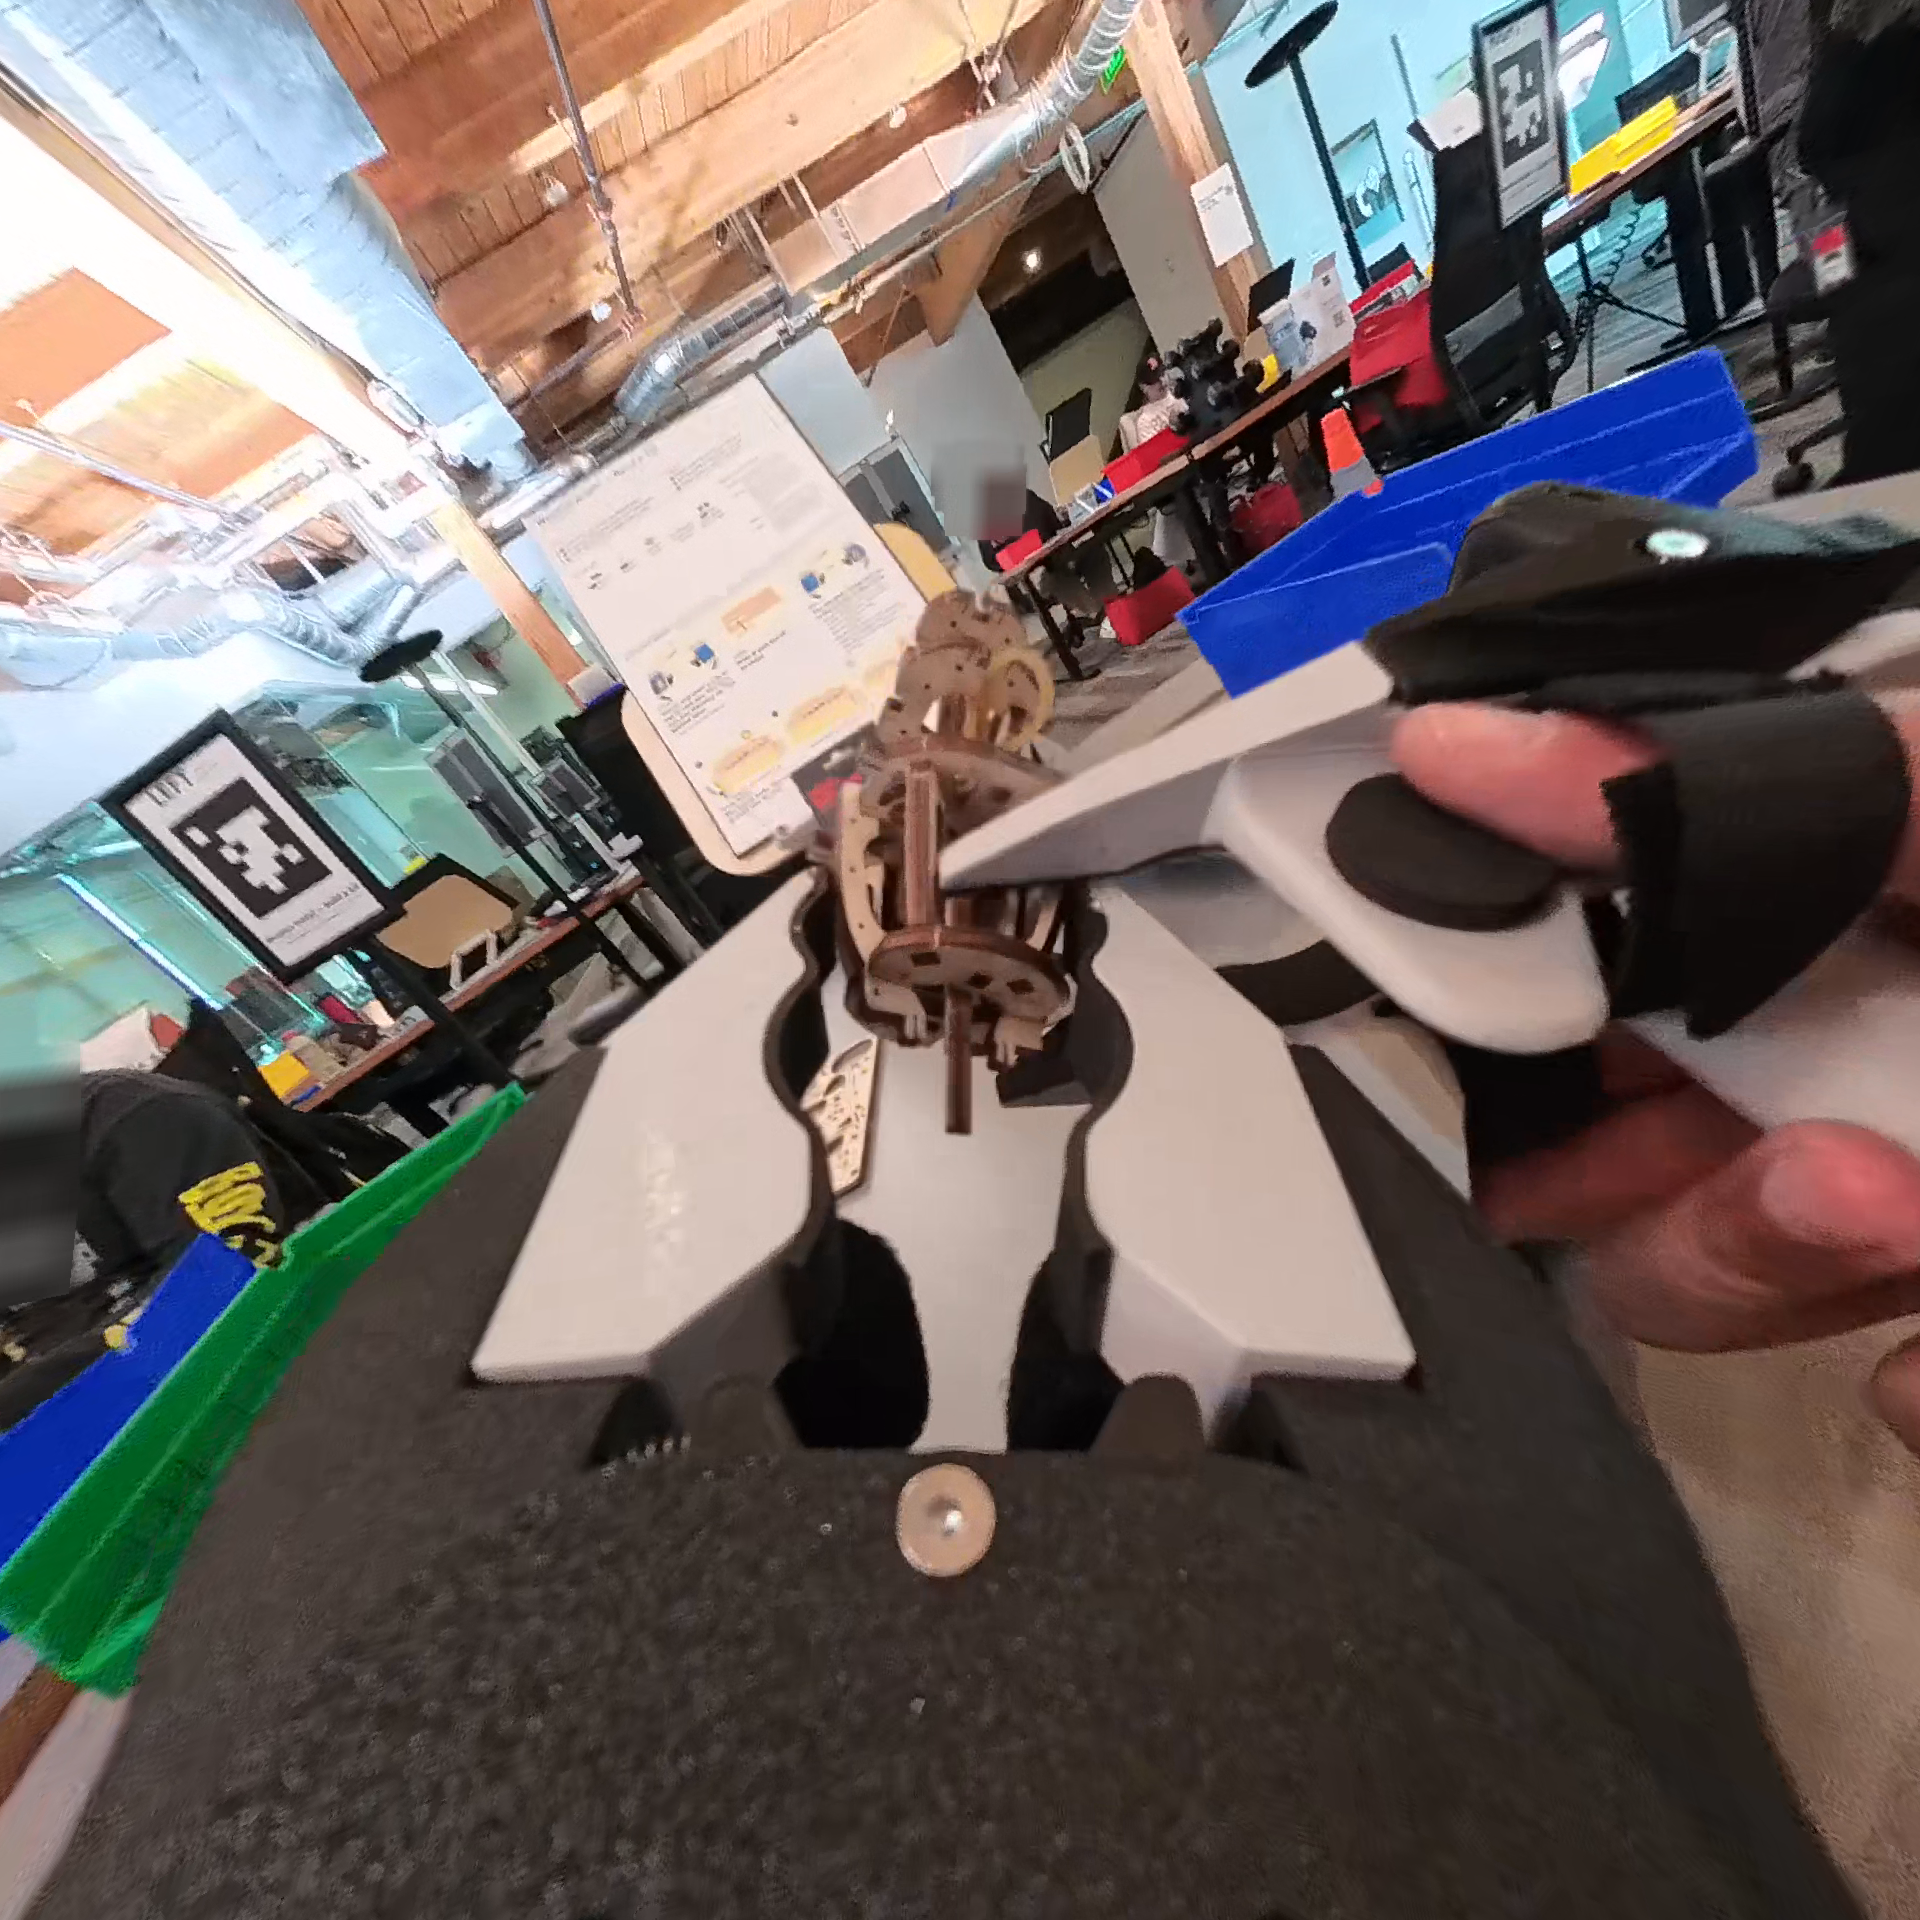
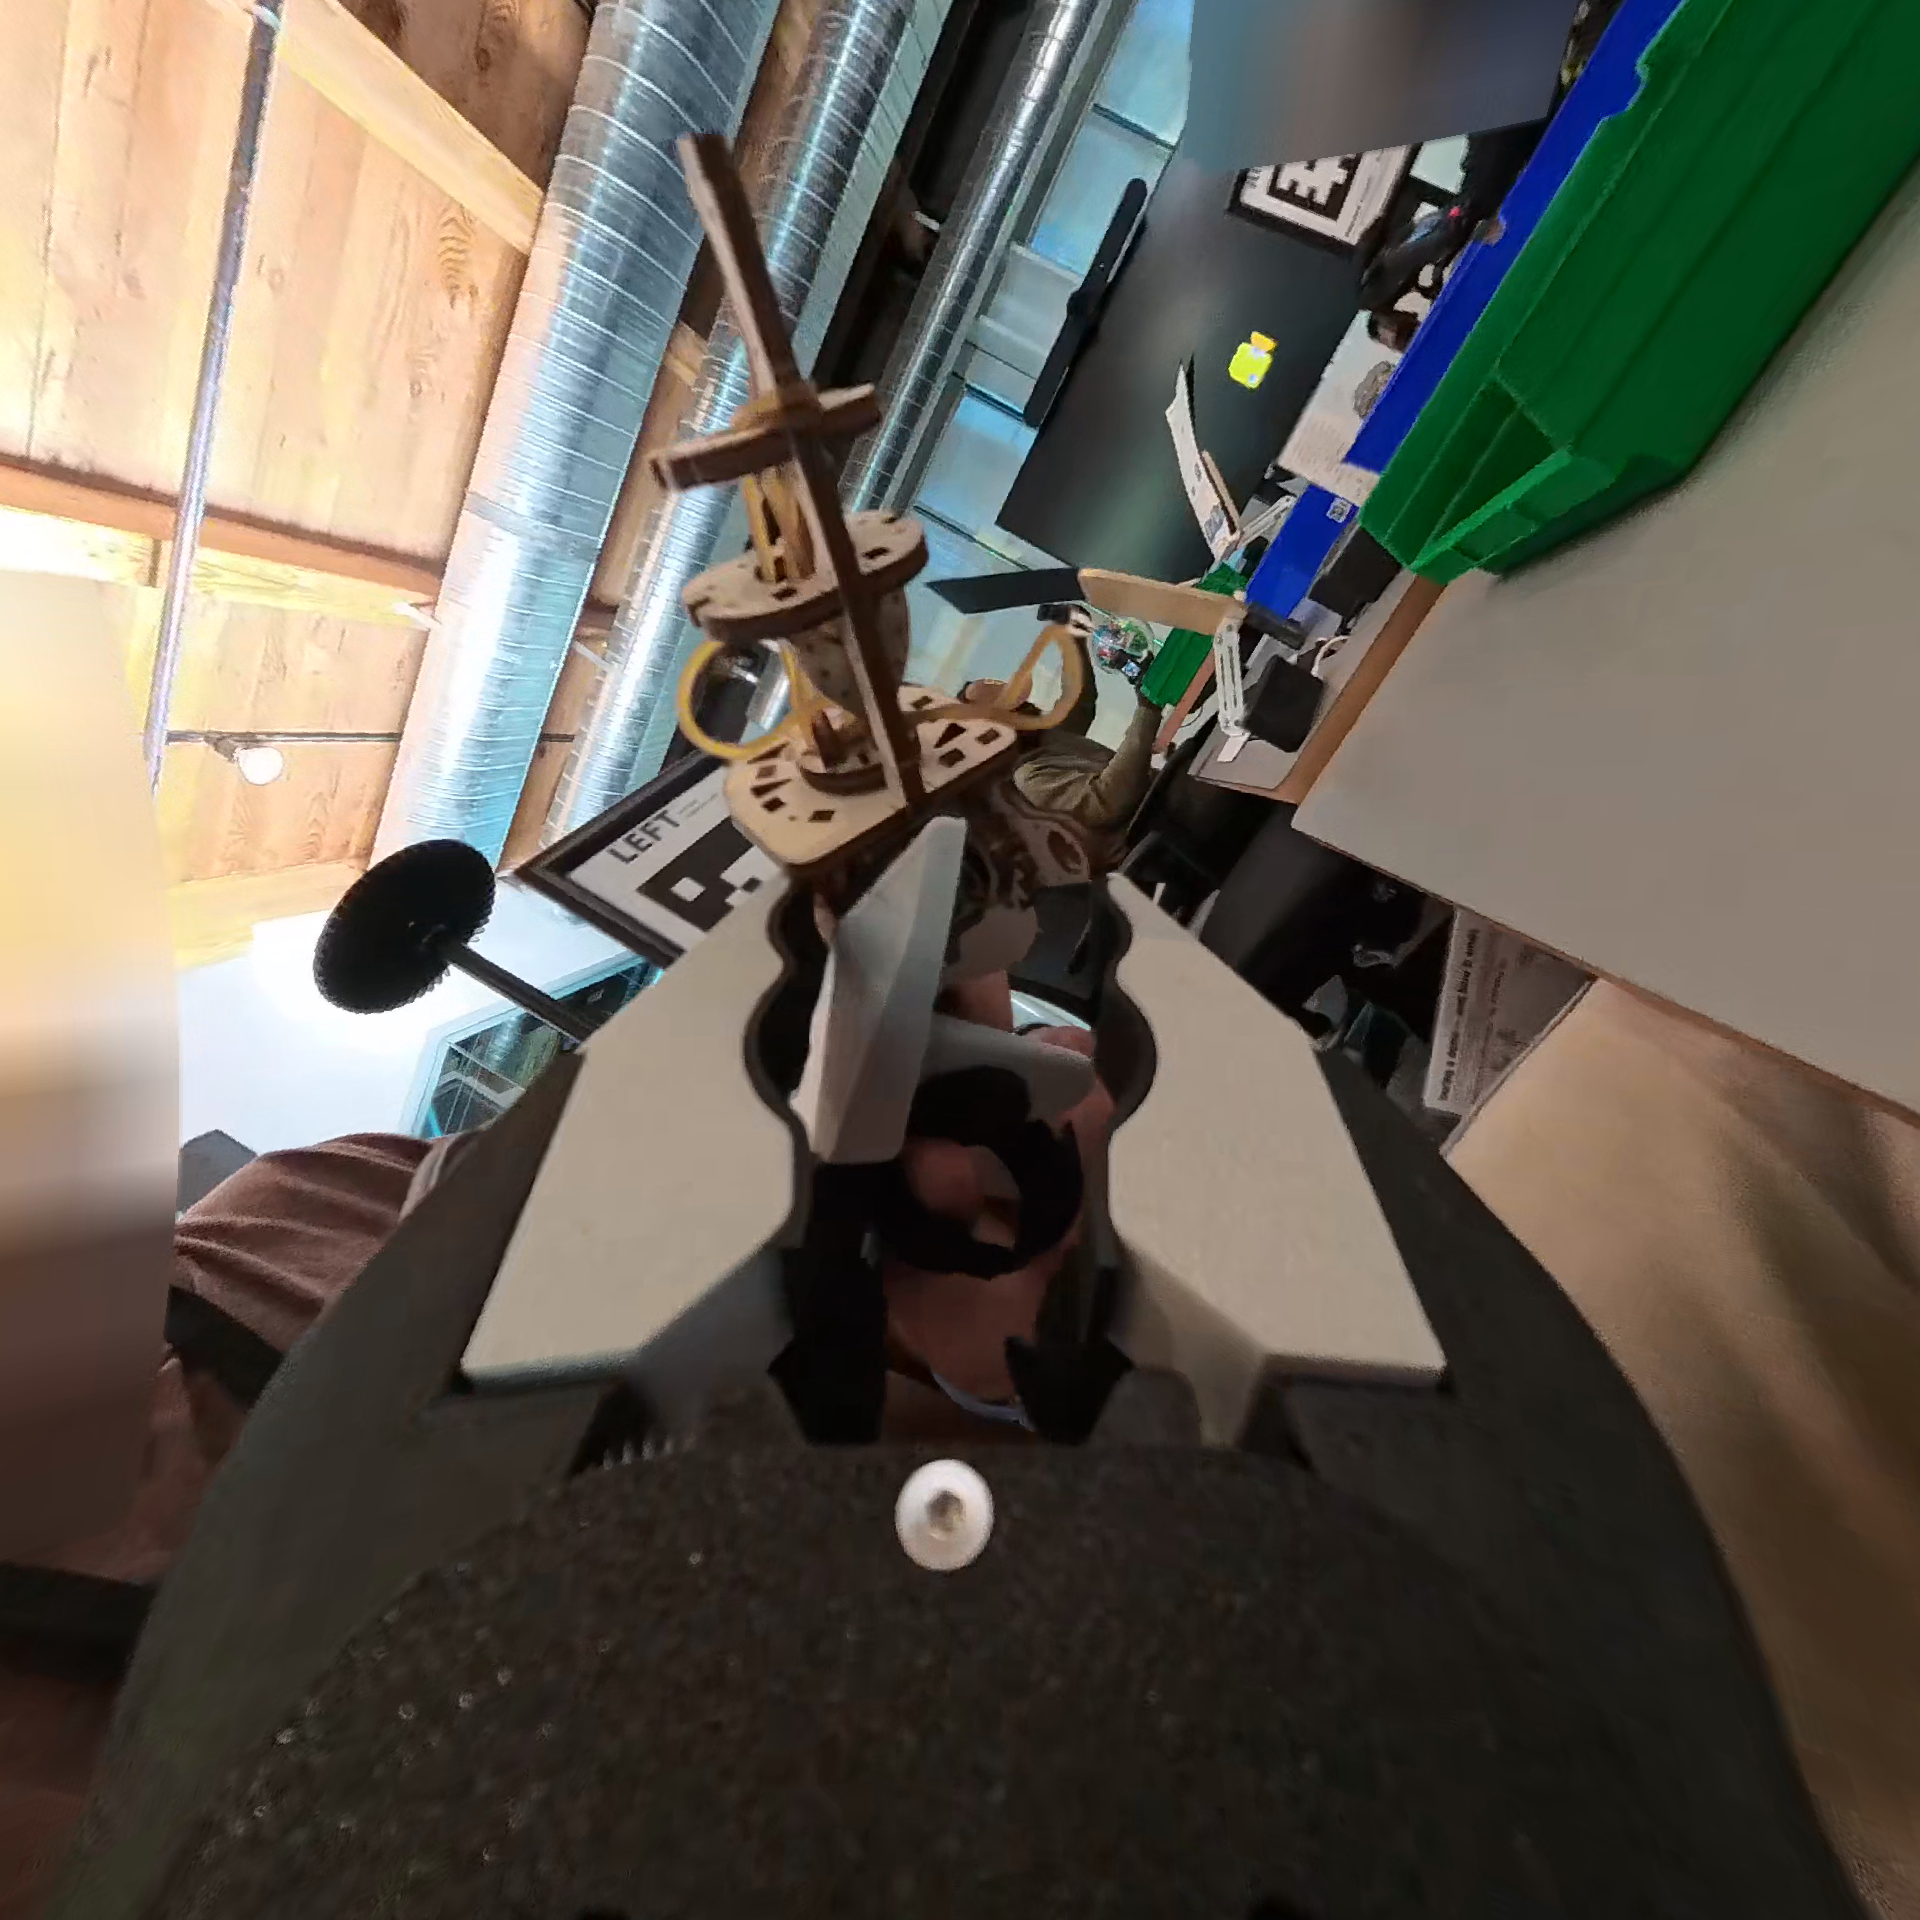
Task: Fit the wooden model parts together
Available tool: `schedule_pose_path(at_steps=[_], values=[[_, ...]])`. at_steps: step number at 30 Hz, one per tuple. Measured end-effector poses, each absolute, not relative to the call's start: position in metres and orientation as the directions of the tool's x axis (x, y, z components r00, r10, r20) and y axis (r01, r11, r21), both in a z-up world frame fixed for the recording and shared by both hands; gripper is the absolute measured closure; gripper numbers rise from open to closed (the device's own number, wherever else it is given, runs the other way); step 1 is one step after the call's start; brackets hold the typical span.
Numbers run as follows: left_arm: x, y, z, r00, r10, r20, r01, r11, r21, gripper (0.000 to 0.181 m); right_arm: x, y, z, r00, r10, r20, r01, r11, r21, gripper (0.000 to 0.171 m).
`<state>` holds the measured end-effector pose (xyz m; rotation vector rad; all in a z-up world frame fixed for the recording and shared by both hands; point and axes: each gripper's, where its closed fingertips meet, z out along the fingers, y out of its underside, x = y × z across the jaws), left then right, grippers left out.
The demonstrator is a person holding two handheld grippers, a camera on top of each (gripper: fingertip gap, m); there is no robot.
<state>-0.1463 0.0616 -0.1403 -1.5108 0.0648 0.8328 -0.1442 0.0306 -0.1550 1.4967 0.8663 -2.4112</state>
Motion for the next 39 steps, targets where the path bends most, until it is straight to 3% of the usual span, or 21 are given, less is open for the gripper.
schedule_pose_path(at_steps=[5,7,11,15,19,22,26,30,32,35,39], values=[[-0.168,0.080,-0.165,0.801,0.371,-0.469,-0.417,-0.215,-0.883,0.137,-0.166,0.048,-0.178,-0.401,0.018,-0.916,0.565,-0.782,-0.263,0.123],[-0.173,0.092,-0.188,0.852,0.284,-0.440,-0.363,-0.285,-0.887,0.123,-0.176,0.066,-0.193,-0.344,0.027,-0.939,0.601,-0.762,-0.241,0.137],[-0.176,0.104,-0.216,0.926,0.121,-0.357,-0.300,-0.335,-0.893,0.112,-0.192,0.110,-0.215,-0.268,0.199,-0.943,0.655,-0.679,-0.330,0.138],[-0.195,0.113,-0.227,0.924,-0.091,-0.372,-0.380,-0.339,-0.861,0.113,-0.197,0.142,-0.244,-0.192,0.365,-0.911,0.816,-0.456,-0.354,0.138],[-0.246,0.129,-0.221,0.910,-0.275,-0.310,-0.384,-0.277,-0.881,0.118,-0.192,0.157,-0.265,-0.192,0.431,-0.882,0.958,-0.113,-0.264,0.138],[-0.258,0.141,-0.244,0.856,-0.510,-0.089,-0.293,-0.335,-0.895,0.110,-0.197,0.156,-0.270,-0.252,0.397,-0.883,0.968,0.117,-0.223,0.138],[-0.268,0.156,-0.255,0.754,-0.657,0.001,-0.228,-0.263,-0.938,0.115,-0.206,0.160,-0.281,-0.253,0.355,-0.900,0.922,0.372,-0.112,0.138],[-0.280,0.163,-0.274,0.708,-0.698,-0.103,-0.355,-0.227,-0.907,0.114,-0.227,0.175,-0.290,-0.251,0.379,-0.891,0.872,0.489,-0.038,0.138],[-0.284,0.165,-0.277,0.692,-0.703,-0.163,-0.406,-0.193,-0.893,0.122,-0.236,0.181,-0.296,-0.263,0.416,-0.870,0.855,0.519,-0.010,0.138],[-0.288,0.168,-0.286,0.668,-0.708,-0.229,-0.482,-0.177,-0.858,0.143,-0.242,0.181,-0.298,-0.288,0.399,-0.870,0.834,0.551,-0.023,0.138],[-0.294,0.168,-0.294,0.669,-0.702,-0.246,-0.522,-0.207,-0.827,0.144,-0.248,0.181,-0.305,-0.313,0.398,-0.862,0.841,0.538,-0.057,0.132]])
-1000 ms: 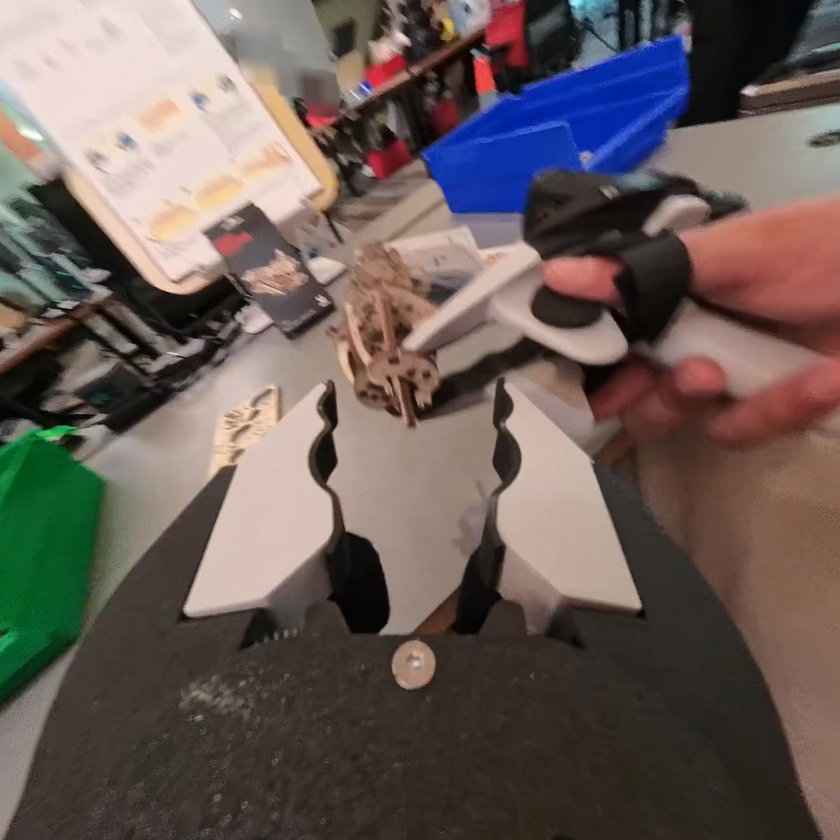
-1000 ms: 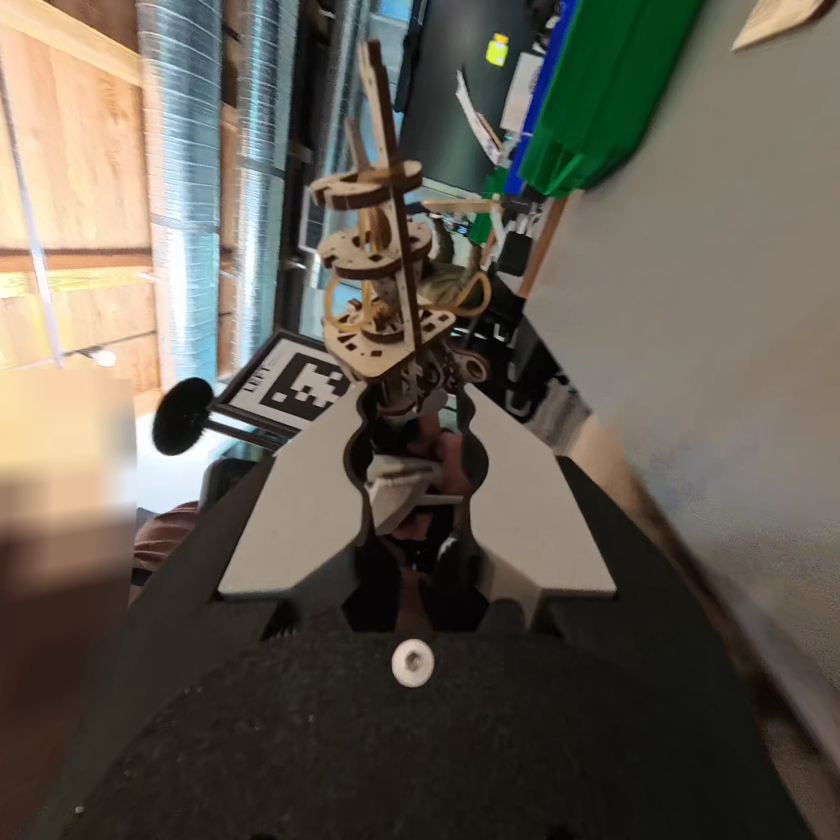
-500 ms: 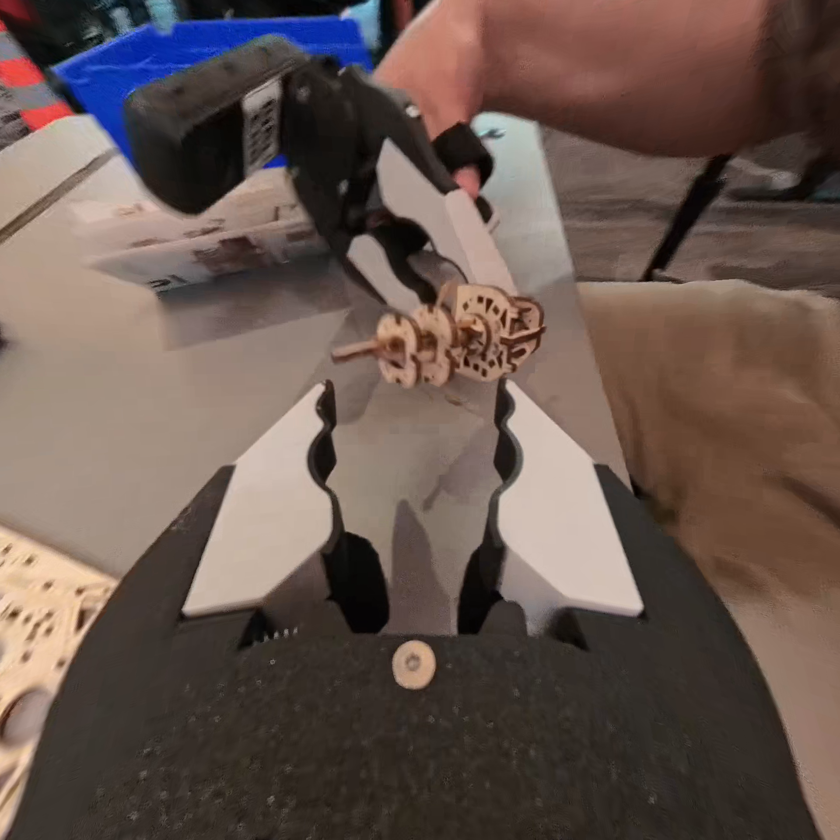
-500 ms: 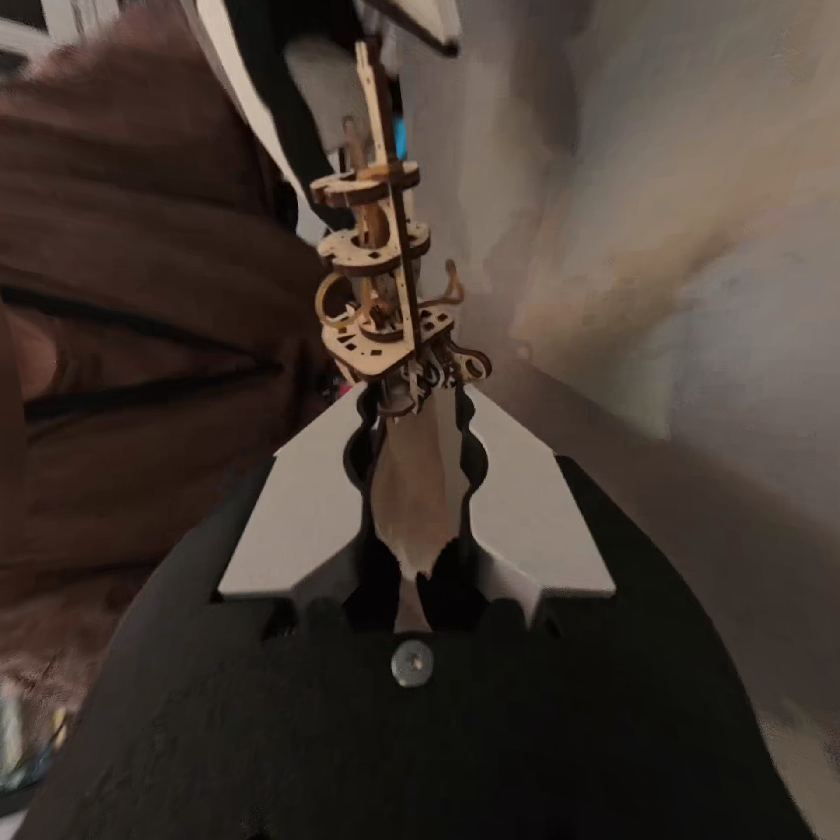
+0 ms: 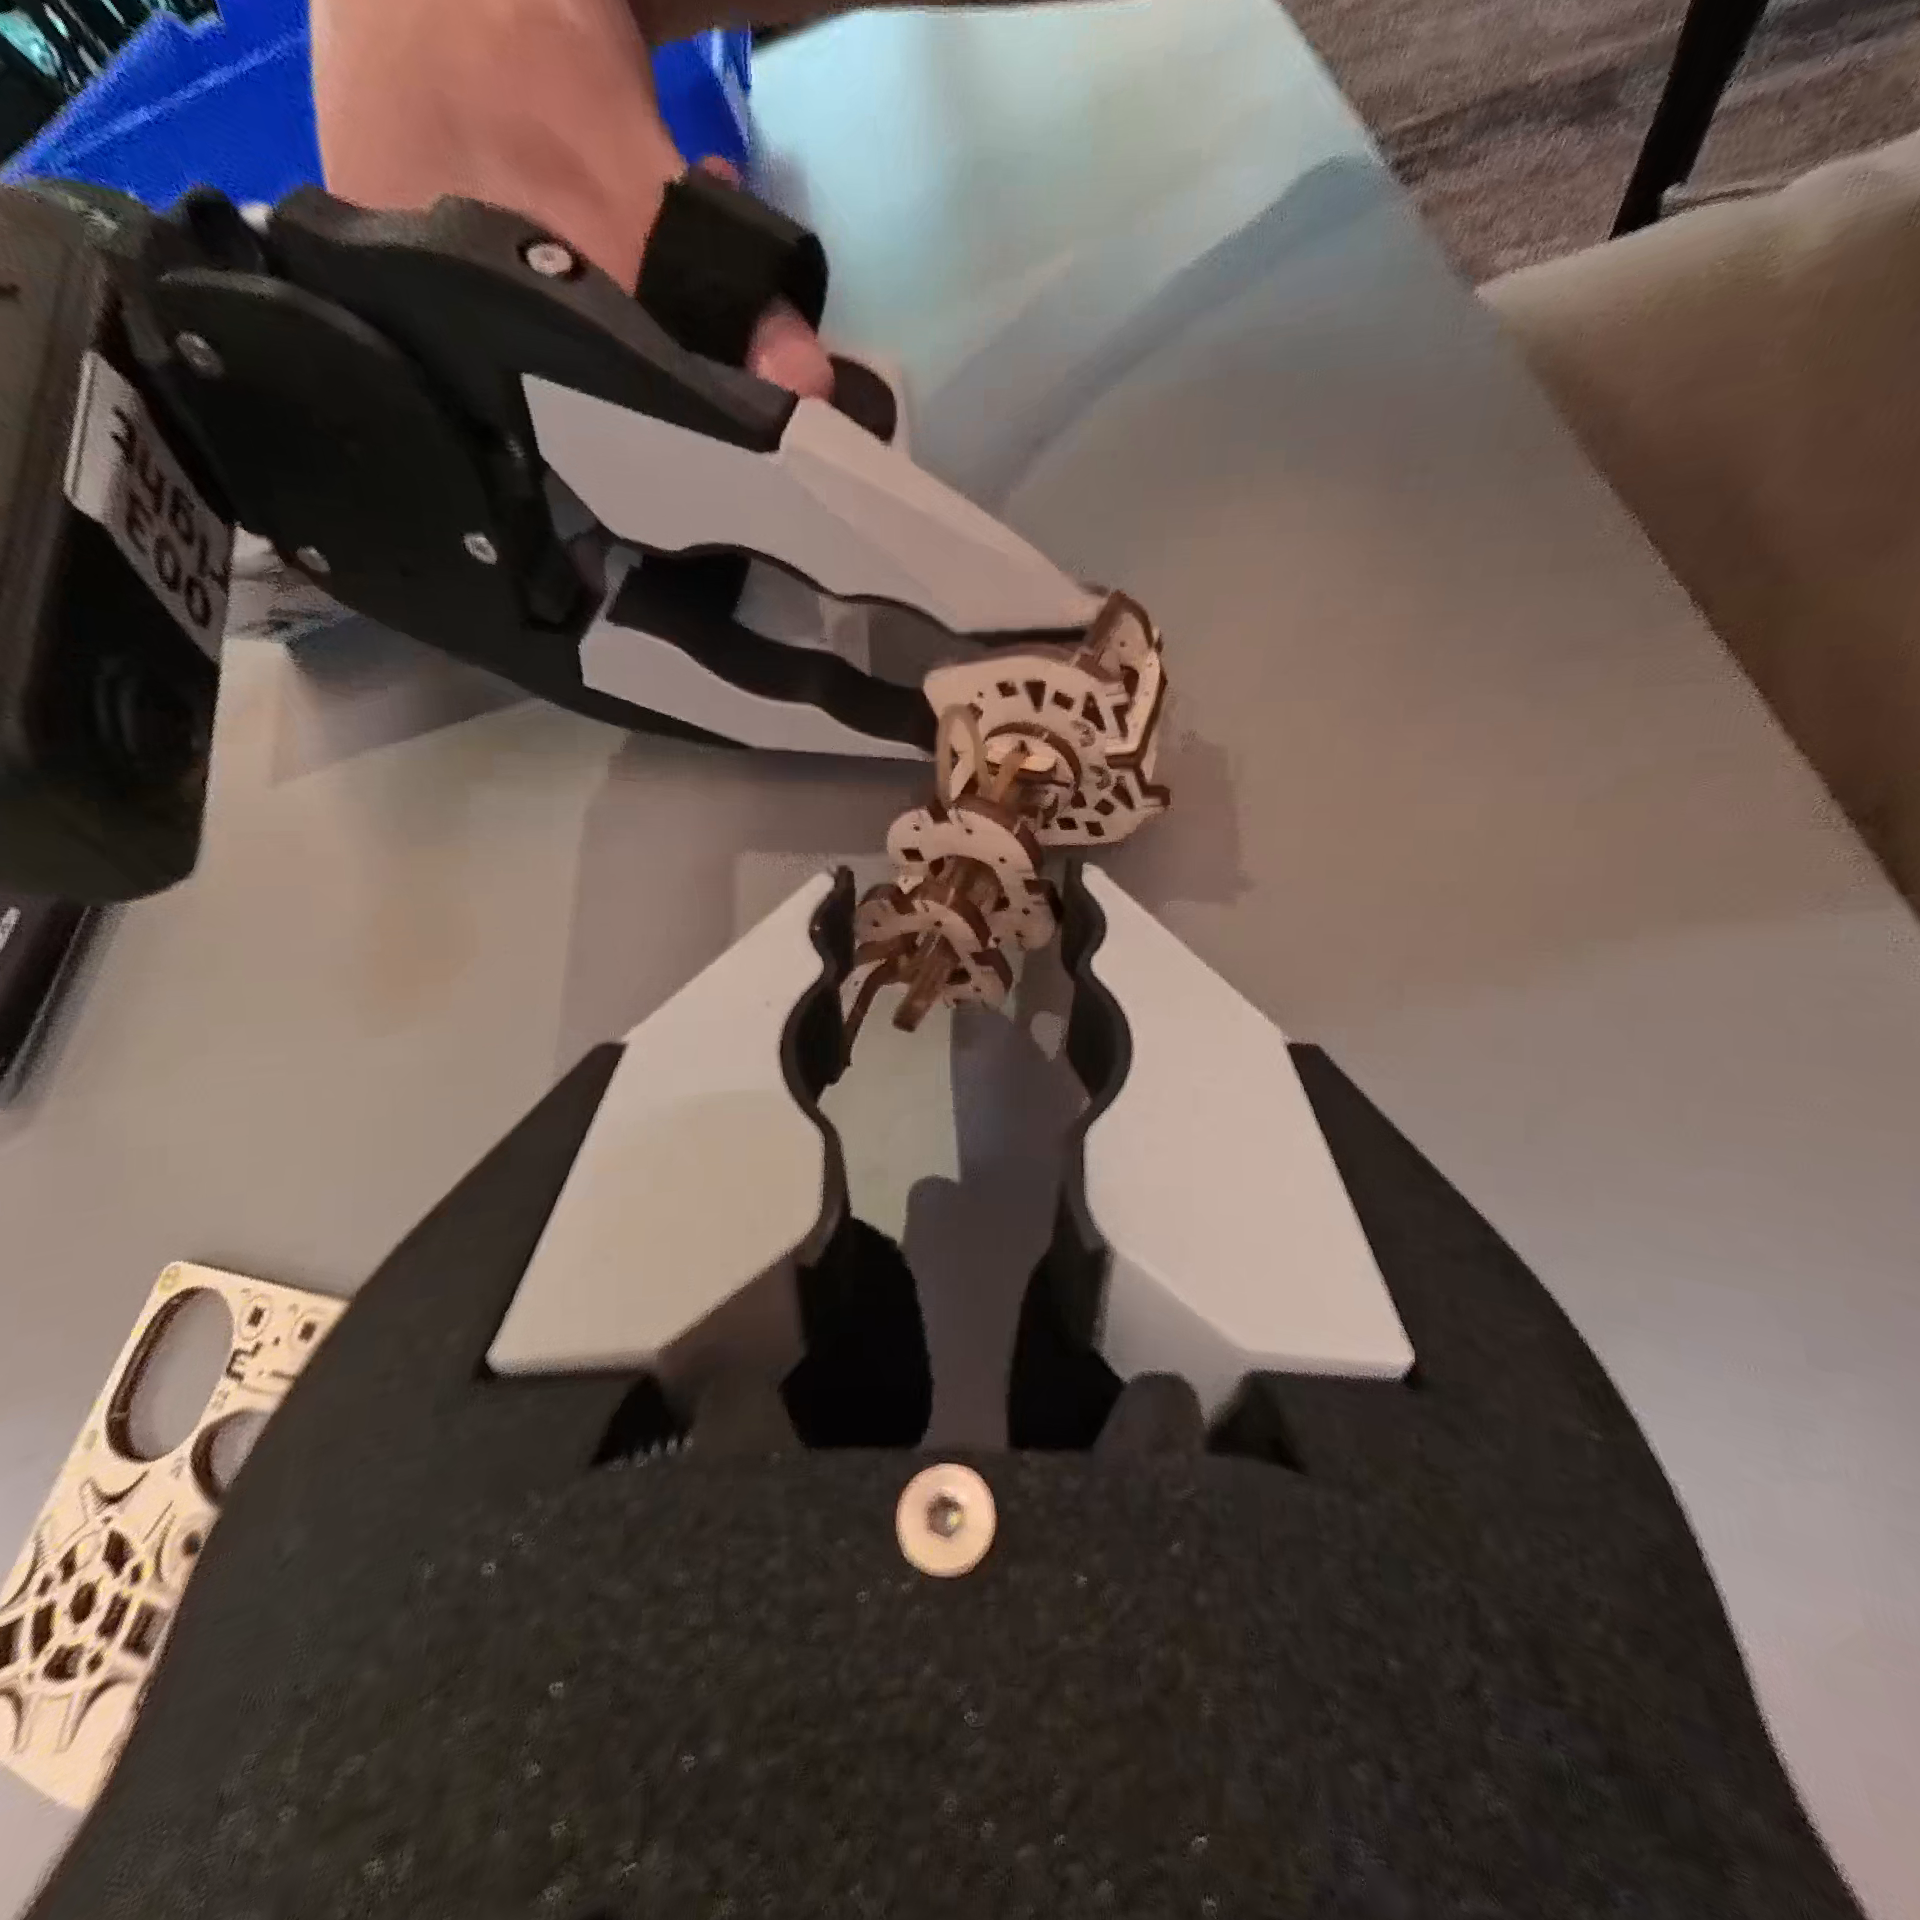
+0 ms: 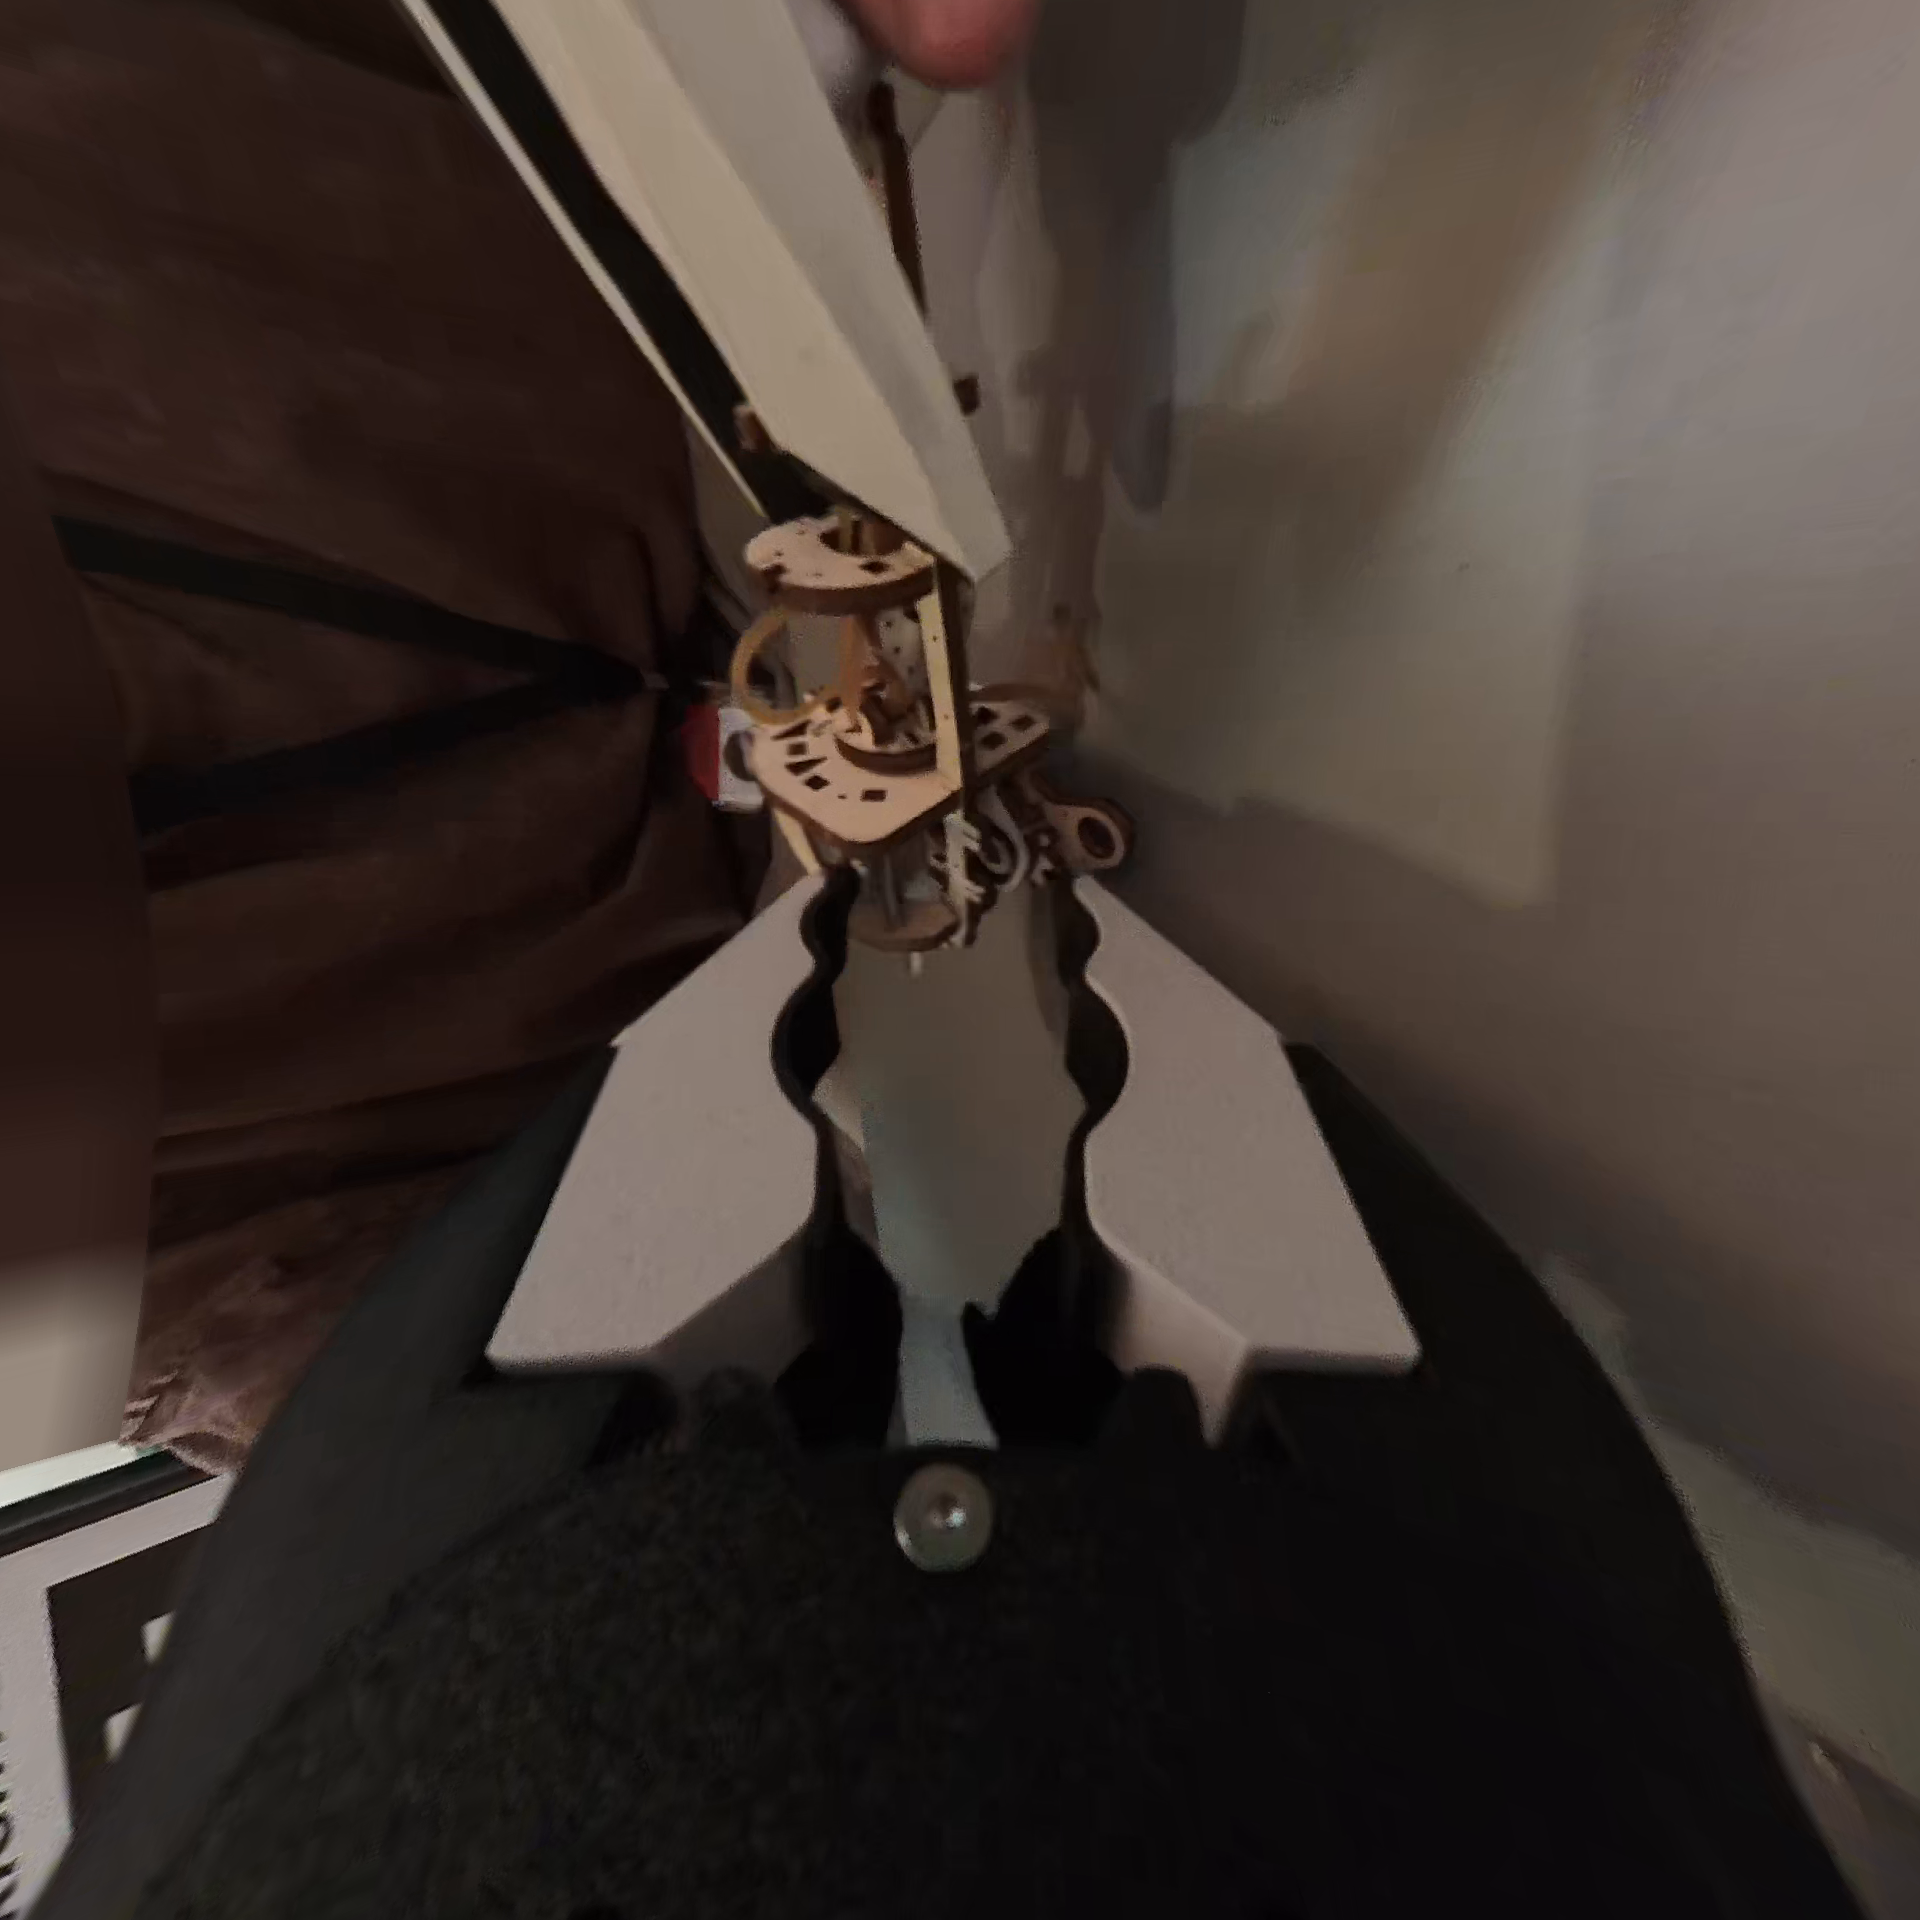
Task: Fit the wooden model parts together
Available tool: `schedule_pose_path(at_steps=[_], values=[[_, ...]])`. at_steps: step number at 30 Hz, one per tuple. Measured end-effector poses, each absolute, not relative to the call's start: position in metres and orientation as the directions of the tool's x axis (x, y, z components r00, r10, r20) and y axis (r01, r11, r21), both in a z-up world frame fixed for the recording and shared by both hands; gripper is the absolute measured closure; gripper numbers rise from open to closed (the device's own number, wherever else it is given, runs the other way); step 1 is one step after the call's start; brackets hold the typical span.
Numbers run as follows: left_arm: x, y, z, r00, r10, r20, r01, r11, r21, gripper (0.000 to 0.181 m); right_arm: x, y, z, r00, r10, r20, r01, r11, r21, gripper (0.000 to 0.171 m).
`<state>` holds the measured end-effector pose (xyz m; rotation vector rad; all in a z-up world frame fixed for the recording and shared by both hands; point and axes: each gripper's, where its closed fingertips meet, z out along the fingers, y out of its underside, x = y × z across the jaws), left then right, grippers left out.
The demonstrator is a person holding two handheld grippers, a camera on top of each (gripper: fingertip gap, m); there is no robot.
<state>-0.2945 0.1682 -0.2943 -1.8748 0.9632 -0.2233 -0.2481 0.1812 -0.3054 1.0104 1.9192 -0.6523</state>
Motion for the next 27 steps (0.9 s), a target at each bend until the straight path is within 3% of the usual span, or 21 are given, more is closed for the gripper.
schedule_pose_path(at_steps=[3,8,12,16,21,27], values=[[-0.304,0.171,-0.299,0.689,-0.680,-0.250,-0.534,-0.243,-0.810,0.144,-0.256,0.182,-0.306,-0.360,0.414,-0.836,0.864,0.485,-0.132,0.127],[-0.317,0.172,-0.298,0.751,-0.654,-0.096,-0.426,-0.369,-0.826,0.145,-0.291,0.205,-0.296,-0.542,0.599,-0.589,0.838,0.334,-0.432,0.106],[-0.333,0.177,-0.301,0.805,-0.584,0.106,-0.284,-0.536,-0.795,0.145,-0.319,0.204,-0.275,-0.648,0.677,-0.348,0.644,0.244,-0.726,0.107],[-0.339,0.185,-0.301,0.807,-0.534,0.253,-0.155,-0.604,-0.782,0.145,-0.333,0.206,-0.274,-0.621,0.782,-0.044,0.404,0.272,-0.873,0.111],[-0.342,0.186,-0.305,0.815,-0.516,0.262,-0.135,-0.610,-0.781,0.146,-0.325,0.208,-0.279,-0.582,0.813,0.001,0.396,0.285,-0.873,0.126],[-0.341,0.185,-0.309,0.823,-0.506,0.259,-0.141,-0.623,-0.769,0.145,-0.311,0.204,-0.274,-0.659,0.752,0.010,0.346,0.314,-0.884,0.106]])
